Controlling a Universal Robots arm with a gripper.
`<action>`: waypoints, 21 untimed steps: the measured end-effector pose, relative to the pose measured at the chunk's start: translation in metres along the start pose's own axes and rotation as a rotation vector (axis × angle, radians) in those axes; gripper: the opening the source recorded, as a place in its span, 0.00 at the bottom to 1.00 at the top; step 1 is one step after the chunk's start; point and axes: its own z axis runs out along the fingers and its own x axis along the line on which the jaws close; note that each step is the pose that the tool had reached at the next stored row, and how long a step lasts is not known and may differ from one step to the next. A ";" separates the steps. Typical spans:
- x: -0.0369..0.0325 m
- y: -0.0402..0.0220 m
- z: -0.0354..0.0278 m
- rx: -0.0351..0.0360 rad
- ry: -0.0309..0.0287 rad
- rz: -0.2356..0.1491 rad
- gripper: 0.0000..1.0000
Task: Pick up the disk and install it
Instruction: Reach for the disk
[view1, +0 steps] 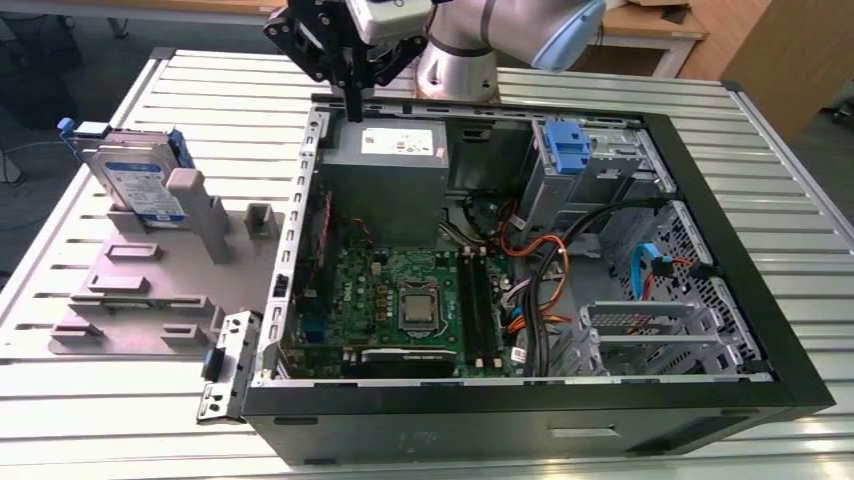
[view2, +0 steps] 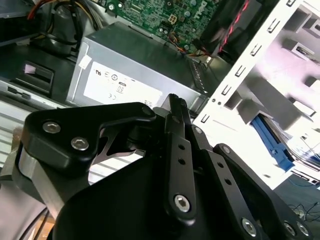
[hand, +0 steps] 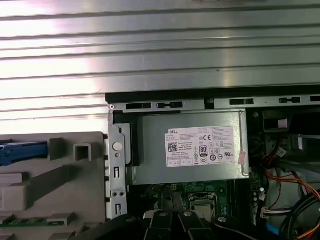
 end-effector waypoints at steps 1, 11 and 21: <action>0.0016 -0.0001 0.0000 0.0000 0.0000 0.000 0.11; 0.0128 -0.0009 0.0006 0.0001 0.0000 0.000 0.11; 0.0226 -0.0016 0.0013 0.0001 0.0000 0.000 0.11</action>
